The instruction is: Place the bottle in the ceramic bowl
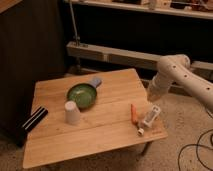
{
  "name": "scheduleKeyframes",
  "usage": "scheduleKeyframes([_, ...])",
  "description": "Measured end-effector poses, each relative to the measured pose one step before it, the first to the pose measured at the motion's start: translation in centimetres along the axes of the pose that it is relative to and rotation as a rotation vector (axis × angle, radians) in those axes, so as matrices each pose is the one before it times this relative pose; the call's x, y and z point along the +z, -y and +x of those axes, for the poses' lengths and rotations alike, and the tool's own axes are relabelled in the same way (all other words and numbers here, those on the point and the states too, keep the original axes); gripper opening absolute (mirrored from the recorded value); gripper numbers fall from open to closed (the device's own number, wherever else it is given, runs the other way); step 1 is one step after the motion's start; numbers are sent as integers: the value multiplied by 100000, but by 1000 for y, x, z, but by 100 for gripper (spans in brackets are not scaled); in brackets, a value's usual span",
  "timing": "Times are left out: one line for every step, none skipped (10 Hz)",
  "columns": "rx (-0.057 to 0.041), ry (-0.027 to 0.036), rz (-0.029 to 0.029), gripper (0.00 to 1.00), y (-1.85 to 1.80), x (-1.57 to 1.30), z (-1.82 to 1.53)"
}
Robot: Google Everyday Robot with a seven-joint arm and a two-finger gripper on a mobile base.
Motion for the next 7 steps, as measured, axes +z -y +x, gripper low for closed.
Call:
scheduleKeyframes([309,-101,-45,31,-200,-46,21])
scheduleKeyframes([14,-15,-16,31,-9,-9,6])
scheduleKeyframes([-406,93,51,31,271,60,-3])
scheduleKeyframes([196,-68,-42,31,-133,-31,15])
scheduleKeyframes([262,-64,-4,31,-164,-43,3])
scheduleKeyframes([-302,62,35,31,209,39,5])
scheduleKeyframes([17,59,34,31,105,74,65])
